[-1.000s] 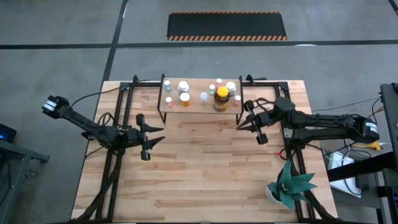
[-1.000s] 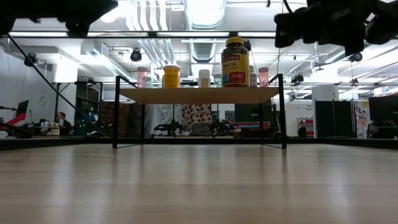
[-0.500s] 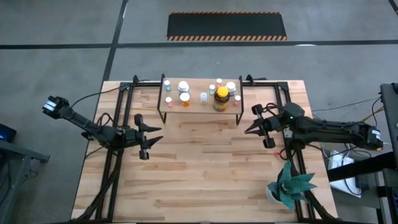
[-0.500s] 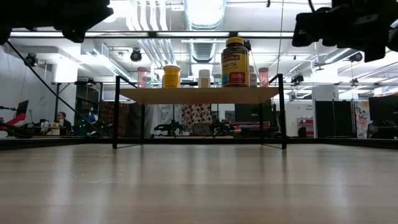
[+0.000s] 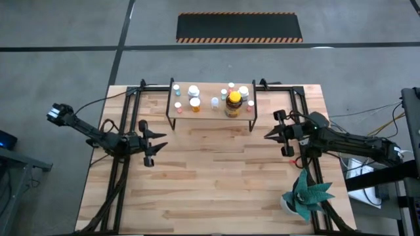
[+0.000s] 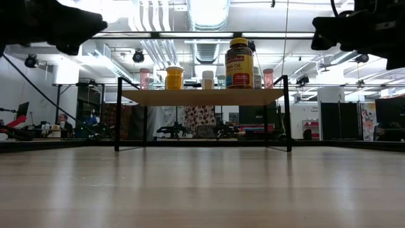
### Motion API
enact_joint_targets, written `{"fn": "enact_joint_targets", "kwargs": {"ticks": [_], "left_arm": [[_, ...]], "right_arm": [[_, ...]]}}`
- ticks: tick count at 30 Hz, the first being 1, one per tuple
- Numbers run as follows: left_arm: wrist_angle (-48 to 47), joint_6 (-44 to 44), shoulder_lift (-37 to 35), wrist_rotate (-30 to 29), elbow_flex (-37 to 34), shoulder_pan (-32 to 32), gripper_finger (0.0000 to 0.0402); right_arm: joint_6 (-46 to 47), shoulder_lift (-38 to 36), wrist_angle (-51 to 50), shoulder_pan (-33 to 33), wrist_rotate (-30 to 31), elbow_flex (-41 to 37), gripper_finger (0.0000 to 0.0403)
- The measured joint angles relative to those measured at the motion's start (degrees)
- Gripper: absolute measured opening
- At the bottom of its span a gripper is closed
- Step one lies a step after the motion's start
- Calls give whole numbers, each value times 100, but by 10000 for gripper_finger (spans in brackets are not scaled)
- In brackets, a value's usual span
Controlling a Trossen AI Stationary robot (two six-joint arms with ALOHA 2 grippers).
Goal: Pick and place medicine bottles onto shelf by color
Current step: Return to Home Position
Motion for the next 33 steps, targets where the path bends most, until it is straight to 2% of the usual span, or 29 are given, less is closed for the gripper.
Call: {"fn": "enact_joint_targets", "kwargs": {"ticks": [4,6,16,25,33], "left_arm": [[-4,-43,-592,-104,-287,0,136],[-298,-80,-846,-145,-284,2,136],[-868,141,-1597,-150,-292,2,136],[-1178,126,-1928,-148,-299,2,136],[-1180,133,-1923,-158,-303,2,136]], "right_arm": [[82,-284,-9,-127,8,-170,8],[82,-423,-11,-186,42,-262,8],[172,-897,-123,-297,96,-483,8],[189,-1164,-969,-323,105,-511,8],[20,-1175,-1867,-321,105,-524,8]]}}
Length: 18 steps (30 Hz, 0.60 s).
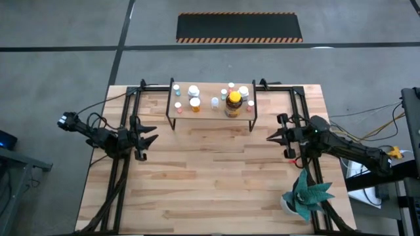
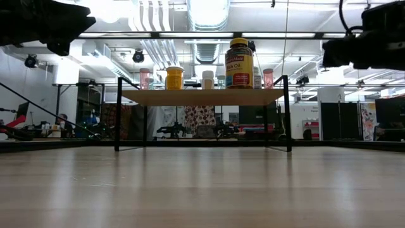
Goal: Pick and place medicine bottles onto shelf by color
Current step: Return to Home Position
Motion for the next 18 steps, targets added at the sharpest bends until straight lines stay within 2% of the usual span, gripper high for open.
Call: {"fn": "enact_joint_targets", "kwargs": {"ticks": [4,10,13,18], "left_arm": [[14,-11,15,-14,-3,0,136],[12,-12,20,-18,-4,0,136],[11,-12,24,-21,-7,0,136],[13,-12,26,-23,-9,0,136]], "right_arm": [[124,4,-372,2,480,-2,8],[715,11,-511,2,2122,-4,8],[887,13,-530,2,2737,-7,9],[1286,13,-525,2,2942,-7,9]]}}
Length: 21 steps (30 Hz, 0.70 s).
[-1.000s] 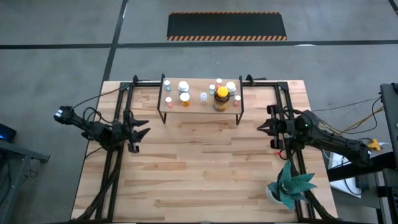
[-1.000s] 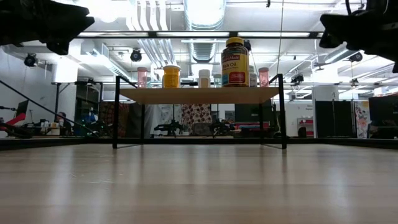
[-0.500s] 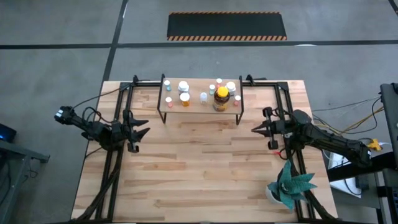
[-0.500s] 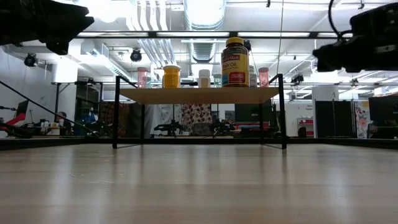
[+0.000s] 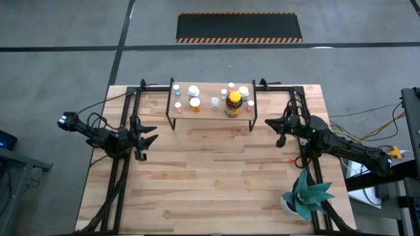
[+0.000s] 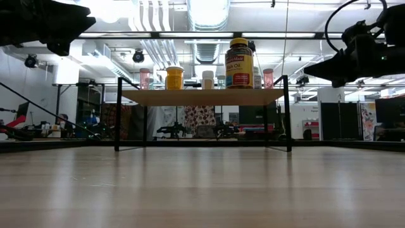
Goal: Pick and place medicine bottles onto shelf by color
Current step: Return to Home Position
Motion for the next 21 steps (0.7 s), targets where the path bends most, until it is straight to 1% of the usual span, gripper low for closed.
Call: {"fn": "enact_joint_targets", "kwargs": {"ticks": [15,18,21], "left_arm": [[6,0,35,-4,0,-1,136],[-3,0,50,-4,0,-2,136],[-6,0,81,-4,0,-2,136]], "right_arm": [[-156,0,-37,3,12,-4,9],[-92,-152,-163,377,127,-4,9],[126,-628,-600,855,294,-7,9]]}}
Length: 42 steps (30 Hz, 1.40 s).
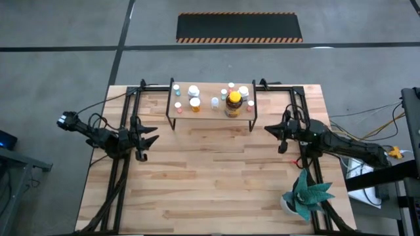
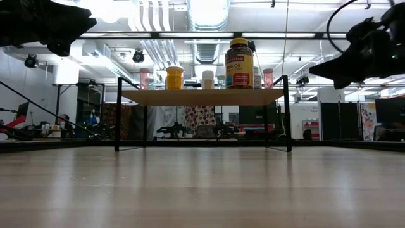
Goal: Pick and place medicine bottles onto shelf by color
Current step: Return to Home Position
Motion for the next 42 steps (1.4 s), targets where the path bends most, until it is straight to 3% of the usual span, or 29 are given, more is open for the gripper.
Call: {"fn": "enact_joint_targets", "kwargs": {"ticks": [2,7,10,13,23,42], "left_arm": [[14,-2,10,0,0,0,136],[34,-2,30,-7,0,2,136],[0,-1,41,-4,0,1,136],[2,-2,85,-4,0,2,136],[2,-1,213,-2,0,0,136],[7,0,419,4,0,0,136]], "right_arm": [[-107,-449,-242,319,361,7,9],[-1064,-473,-198,976,871,5,9],[-1839,-473,-220,1501,868,7,9],[-1887,-473,-226,1512,905,7,9],[-603,-473,-267,1475,755,9,9],[-1256,-476,-189,1475,757,4,9]]}}
